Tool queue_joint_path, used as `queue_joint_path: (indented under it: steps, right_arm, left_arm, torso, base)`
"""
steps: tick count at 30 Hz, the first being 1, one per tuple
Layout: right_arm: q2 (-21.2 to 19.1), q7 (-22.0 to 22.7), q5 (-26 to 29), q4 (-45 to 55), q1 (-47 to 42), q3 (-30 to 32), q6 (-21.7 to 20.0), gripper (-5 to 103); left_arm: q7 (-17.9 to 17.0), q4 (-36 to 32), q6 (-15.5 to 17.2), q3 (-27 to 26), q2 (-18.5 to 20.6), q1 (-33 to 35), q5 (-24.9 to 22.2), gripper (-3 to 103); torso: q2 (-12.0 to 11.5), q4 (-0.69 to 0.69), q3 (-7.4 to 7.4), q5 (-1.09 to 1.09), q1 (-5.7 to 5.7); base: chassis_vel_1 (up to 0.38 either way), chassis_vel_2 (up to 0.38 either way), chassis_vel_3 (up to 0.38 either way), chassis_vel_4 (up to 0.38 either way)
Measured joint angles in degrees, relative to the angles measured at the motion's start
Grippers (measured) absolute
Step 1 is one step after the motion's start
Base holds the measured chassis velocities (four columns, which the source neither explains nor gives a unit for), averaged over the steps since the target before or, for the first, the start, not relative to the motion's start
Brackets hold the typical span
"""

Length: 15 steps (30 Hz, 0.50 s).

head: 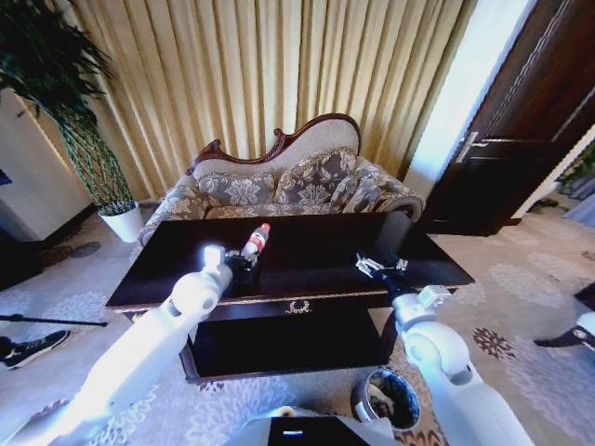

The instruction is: Move to the front of the table and place the trash on the table into the trash bin.

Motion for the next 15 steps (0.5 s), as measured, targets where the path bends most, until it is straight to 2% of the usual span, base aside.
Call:
queue_joint_path:
  steps: [1, 2, 3, 5, 7, 8, 10, 11, 12, 13, 14, 15]
  right_arm:
    - [-0.03, 0.0, 0.15, 0.27, 0.0, -0.1, 0.0, 100]
    - [-0.14, 0.0, 0.25, 0.74, -0.03, -0.33, 0.0, 100]
    - [-0.14, 0.0, 0.25, 0.74, -0.03, -0.33, 0.0, 100]
    - [-0.63, -0.21, 1.33, 1.22, 0.08, -1.05, 0.0, 100]
    - [-1.57, -0.83, 5.83, 1.81, 1.22, -2.27, -0.31, 100]
    - [-1.57, -0.83, 5.83, 1.81, 1.22, -2.27, -0.31, 100]
    - [-2.45, -1.9, 12.56, 1.9, 3.24, -3.53, -1.29, 100]
    - [-2.9, -2.04, 17.71, 1.84, 5.01, -4.63, -1.75, 100]
    - [-3.1, -2.01, 20.39, 1.77, 6.04, -5.25, -1.92, 100]
    - [-3.41, -1.68, 25.92, 1.54, 8.38, -6.63, -2.2, 100]
    - [-3.41, -1.68, 25.92, 1.54, 8.38, -6.63, -2.2, 100]
    - [-3.47, -1.34, 29.97, 1.25, 10.43, -7.67, -2.34, 100]
  left_arm:
    - [2.0, 1.19, -4.0, -0.37, -0.01, 0.16, 4.81, 34]
    - [4.95, 3.05, -9.69, -1.16, -0.13, 0.16, 11.31, 34]
    - [4.95, 3.05, -9.69, -1.16, -0.13, 0.16, 11.31, 34]
    - [8.29, 6.69, -20.24, -2.11, -0.24, -0.55, 21.28, 34]
    - [9.27, 10.64, -30.59, -2.41, -0.32, -2.07, 31.92, 34]
    - [9.27, 10.64, -30.59, -2.41, -0.32, -2.07, 31.92, 34]
    - [9.0, 13.77, -37.9, -2.38, -0.86, -3.61, 40.52, 34]
    - [8.11, 15.05, -41.51, -2.14, -1.35, -4.54, 44.56, 34]
    - [7.37, 15.7, -43.6, -1.83, -1.72, -5.19, 46.96, 34]
    - [6.23, 16.39, -46.5, -1.09, -2.36, -6.39, 50.03, 34]
    - [6.23, 16.39, -46.5, -1.09, -2.36, -6.39, 50.03, 34]
    - [5.42, 16.57, -47.89, -0.3, -2.83, -7.47, 51.59, 34]
  torso:
    - [0.0, 0.01, 0.0, -0.01, 0.0]
    - [0.0, 0.0, 0.0, -0.01, 0.0]
    - [0.0, 0.0, 0.0, -0.01, 0.0]
    - [0.0, 0.0, 0.0, -0.02, 0.0]
    - [0.0, -0.02, 0.0, 0.01, 0.0]
    - [0.0, -0.02, 0.0, 0.01, 0.0]
    - [0.0, 0.0, 0.0, 0.0, 0.0]
    - [0.0, 0.01, 0.0, -0.01, 0.0]
    - [0.0, 0.01, 0.0, 0.0, 0.0]
    - [0.0, 0.01, 0.01, -0.02, 0.01]
    - [0.0, 0.01, 0.01, -0.02, 0.01]
    - [0.0, 0.0, 0.01, -0.01, 0.01]
  base:
    - [0.0, 0.0, 0.0, 0.0]
    - [0.0, 0.0, 0.0, 0.0]
    - [0.0, 0.0, 0.0, 0.0]
    - [0.0, 0.0, 0.0, 0.0]
    - [0.0, 0.0, 0.0, 0.0]
    - [0.0, 0.0, 0.0, 0.0]
    - [0.0, 0.0, 0.0, 0.0]
    - [0.0, 0.0, 0.0, 0.0]
    - [0.0, 0.0, 0.0, 0.0]
    - [0.0, 0.0, 0.0, 0.0]
    - [0.0, 0.0, 0.0, 0.0]
    - [0.0, 0.0, 0.0, 0.0]
